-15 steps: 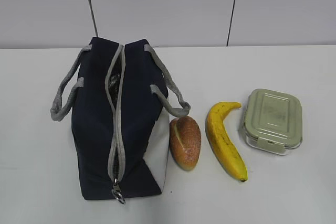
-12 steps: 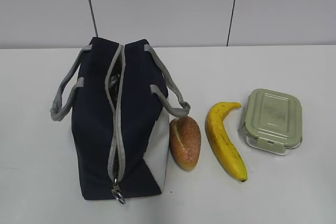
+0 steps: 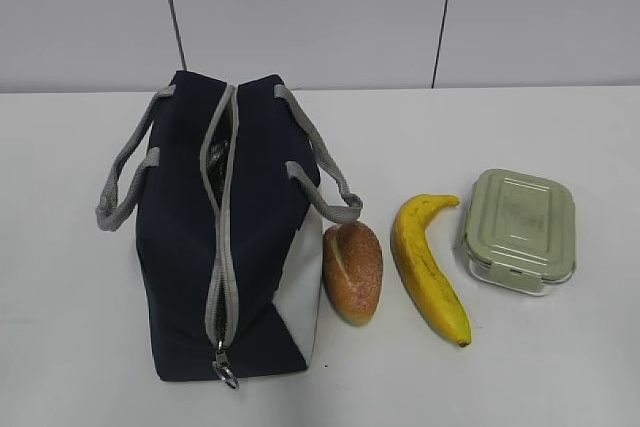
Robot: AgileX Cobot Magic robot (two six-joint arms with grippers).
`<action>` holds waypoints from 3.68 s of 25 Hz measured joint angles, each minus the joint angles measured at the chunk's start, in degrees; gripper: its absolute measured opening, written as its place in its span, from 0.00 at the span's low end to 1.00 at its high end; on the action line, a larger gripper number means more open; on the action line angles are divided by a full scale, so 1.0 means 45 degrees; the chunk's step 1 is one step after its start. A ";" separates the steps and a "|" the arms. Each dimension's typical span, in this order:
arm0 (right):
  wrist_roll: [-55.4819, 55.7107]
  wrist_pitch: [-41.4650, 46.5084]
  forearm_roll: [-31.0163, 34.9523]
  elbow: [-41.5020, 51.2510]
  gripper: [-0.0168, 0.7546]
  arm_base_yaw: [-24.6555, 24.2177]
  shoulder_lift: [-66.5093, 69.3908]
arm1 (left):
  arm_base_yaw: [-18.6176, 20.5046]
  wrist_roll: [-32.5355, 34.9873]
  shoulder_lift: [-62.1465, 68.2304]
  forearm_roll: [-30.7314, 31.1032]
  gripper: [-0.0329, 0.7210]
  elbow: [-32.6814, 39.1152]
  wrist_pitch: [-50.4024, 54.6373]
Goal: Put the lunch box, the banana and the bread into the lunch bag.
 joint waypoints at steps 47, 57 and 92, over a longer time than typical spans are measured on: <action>0.0000 0.0000 0.0000 0.0000 0.73 0.0000 0.0000 | -0.2686 -0.0040 1.6775 -0.4355 0.60 -0.9223 -0.0052; 0.0000 0.0000 0.0000 0.0000 0.73 0.0000 0.0000 | -0.3789 -0.0238 1.9896 -0.4380 0.72 -1.0977 -0.0084; 0.0000 0.0000 0.0000 0.0000 0.73 0.0000 0.0000 | -0.3789 -0.0263 2.1233 -0.4393 0.04 -1.1066 -0.0390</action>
